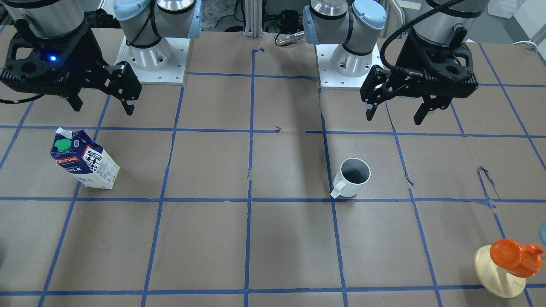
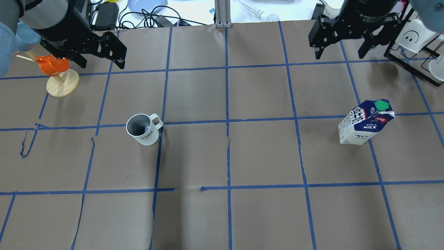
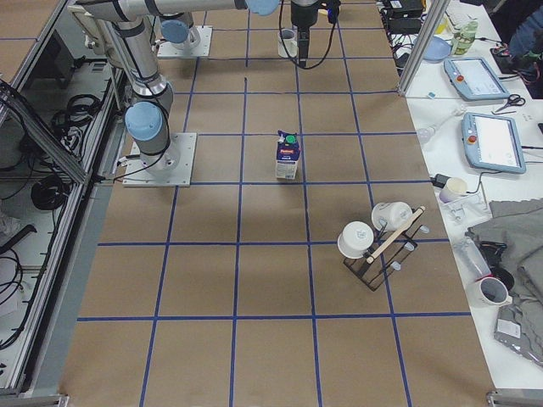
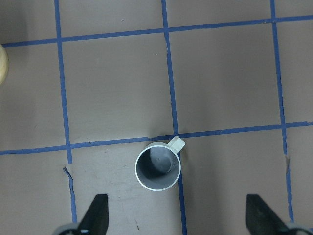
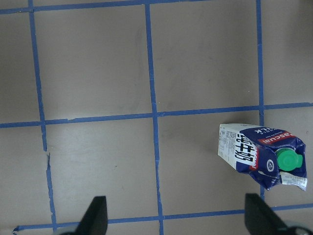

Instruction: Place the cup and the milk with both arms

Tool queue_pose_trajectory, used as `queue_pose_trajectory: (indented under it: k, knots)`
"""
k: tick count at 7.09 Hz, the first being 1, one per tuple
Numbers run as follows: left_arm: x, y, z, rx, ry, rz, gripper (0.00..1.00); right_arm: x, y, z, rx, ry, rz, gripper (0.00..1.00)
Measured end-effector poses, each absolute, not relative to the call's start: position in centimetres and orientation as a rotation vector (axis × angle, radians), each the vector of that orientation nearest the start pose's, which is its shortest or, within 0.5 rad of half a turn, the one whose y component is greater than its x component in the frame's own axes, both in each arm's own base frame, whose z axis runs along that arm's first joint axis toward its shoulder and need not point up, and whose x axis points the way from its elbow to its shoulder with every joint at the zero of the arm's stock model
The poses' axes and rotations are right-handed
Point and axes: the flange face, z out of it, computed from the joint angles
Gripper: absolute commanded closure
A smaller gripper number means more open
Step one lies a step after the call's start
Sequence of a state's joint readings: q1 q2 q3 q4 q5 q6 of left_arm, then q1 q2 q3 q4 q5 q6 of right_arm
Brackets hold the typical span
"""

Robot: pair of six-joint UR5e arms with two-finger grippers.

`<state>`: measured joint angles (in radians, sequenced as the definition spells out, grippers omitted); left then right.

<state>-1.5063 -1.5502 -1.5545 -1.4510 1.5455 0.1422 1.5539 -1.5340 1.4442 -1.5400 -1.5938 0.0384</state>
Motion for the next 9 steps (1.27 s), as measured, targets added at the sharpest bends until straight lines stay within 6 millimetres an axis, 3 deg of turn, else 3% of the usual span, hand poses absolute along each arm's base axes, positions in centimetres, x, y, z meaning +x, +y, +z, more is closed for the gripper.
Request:
queue_pose_trajectory:
  k: [9]
  knots:
    - [-9.80, -50.70, 51.98, 0.133, 3.128, -0.247, 0.00, 12.30, -51.60, 53.08, 0.089, 3.152, -0.130, 0.00]
